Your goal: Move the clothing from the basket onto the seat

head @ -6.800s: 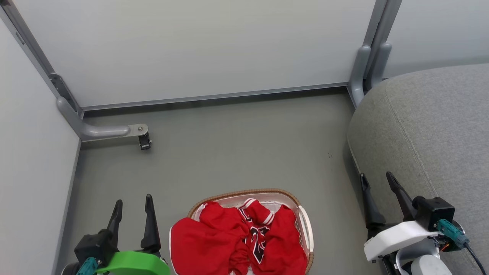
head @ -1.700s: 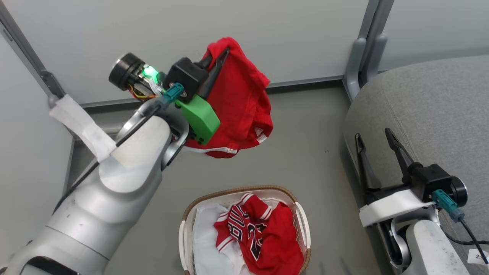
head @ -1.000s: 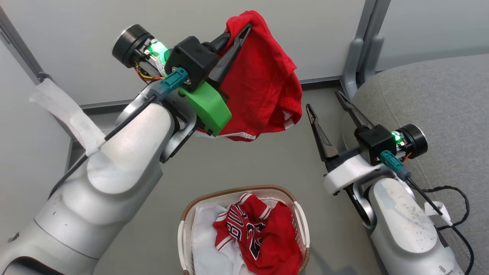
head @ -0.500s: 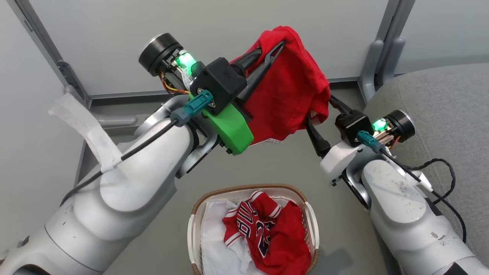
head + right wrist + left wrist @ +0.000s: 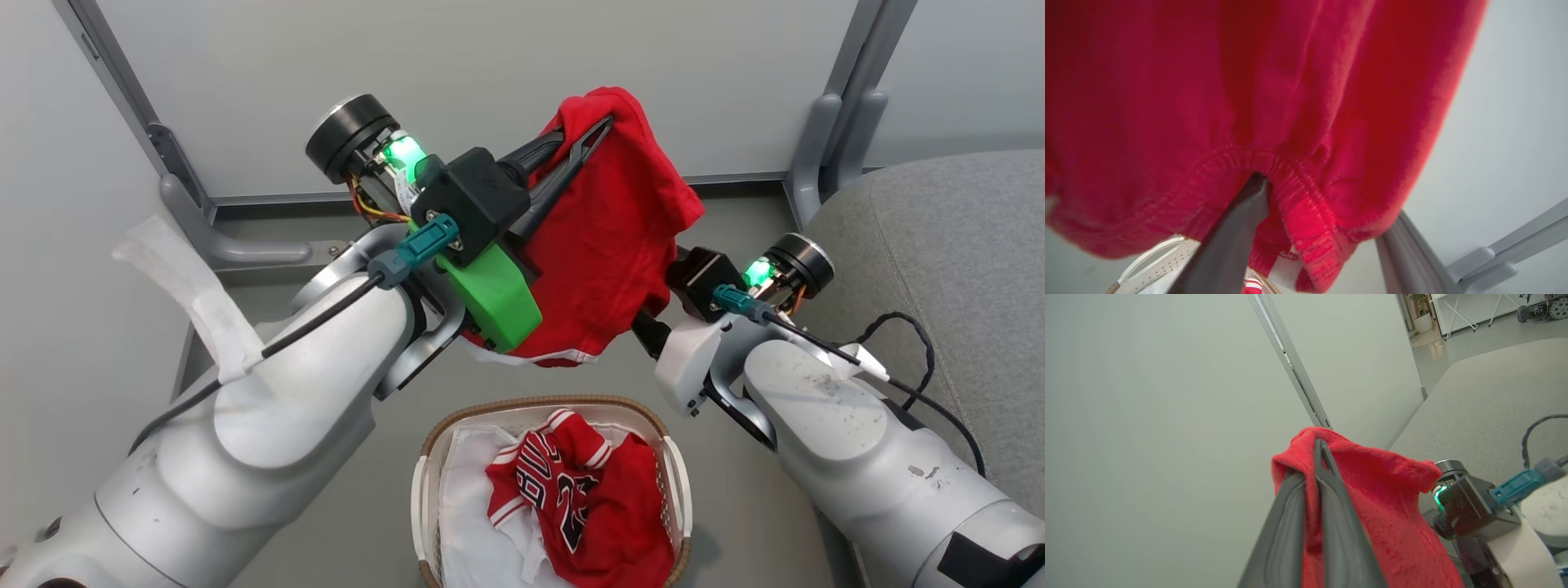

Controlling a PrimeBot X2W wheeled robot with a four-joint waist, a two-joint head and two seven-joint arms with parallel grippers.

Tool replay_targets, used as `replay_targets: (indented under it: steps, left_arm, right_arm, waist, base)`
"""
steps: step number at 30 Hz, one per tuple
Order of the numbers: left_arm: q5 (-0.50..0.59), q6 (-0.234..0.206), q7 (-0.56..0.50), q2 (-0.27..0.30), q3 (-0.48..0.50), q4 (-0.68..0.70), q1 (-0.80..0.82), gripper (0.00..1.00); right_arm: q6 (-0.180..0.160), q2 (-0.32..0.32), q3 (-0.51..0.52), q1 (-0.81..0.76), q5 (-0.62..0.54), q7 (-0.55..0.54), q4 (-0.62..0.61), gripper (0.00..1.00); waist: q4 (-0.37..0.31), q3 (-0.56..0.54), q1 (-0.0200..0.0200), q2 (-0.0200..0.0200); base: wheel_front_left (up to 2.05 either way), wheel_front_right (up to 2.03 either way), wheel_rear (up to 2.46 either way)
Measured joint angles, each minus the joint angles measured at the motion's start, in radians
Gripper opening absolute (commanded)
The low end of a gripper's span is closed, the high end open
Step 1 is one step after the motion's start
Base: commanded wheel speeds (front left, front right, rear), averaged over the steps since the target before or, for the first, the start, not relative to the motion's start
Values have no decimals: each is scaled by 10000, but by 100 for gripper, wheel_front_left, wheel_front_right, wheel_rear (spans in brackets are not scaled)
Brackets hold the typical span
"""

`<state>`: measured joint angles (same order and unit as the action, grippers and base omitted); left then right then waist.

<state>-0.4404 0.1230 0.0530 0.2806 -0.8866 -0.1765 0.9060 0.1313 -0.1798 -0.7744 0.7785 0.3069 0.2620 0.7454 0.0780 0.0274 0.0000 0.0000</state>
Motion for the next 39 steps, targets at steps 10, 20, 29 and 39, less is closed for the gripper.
replay_targets:
  steps: [10, 20, 29, 39]
  left_arm:
    - [-357, -226, 119, 328, 184, -696, -457, 0]
    - [-706, -729, 717, 476, 568, -1567, -1194, 100]
    - [-1030, -1168, 1555, 138, 600, -2086, -2259, 100]
    - [-1032, -1281, 1996, -453, 412, -2240, -3150, 100]
  right_arm:
    - [0, -359, -928, 329, 982, -2, -176, 0]
    - [0, -533, -180, 309, 1164, -2, -428, 0]
    - [0, -690, 878, 343, 1047, -2, -945, 0]
    - [2, -1499, 1647, 390, 485, -2, -1546, 0]
  waist:
    - [-93, 46, 0, 0]
    - [-411, 140, 0, 0]
    - [-885, 421, 0, 0]
    - [-1877, 756, 0, 0]
  base:
    - [0, 0, 0]
    - [0, 0, 0]
    - [0, 0, 0]
    - [0, 0, 0]
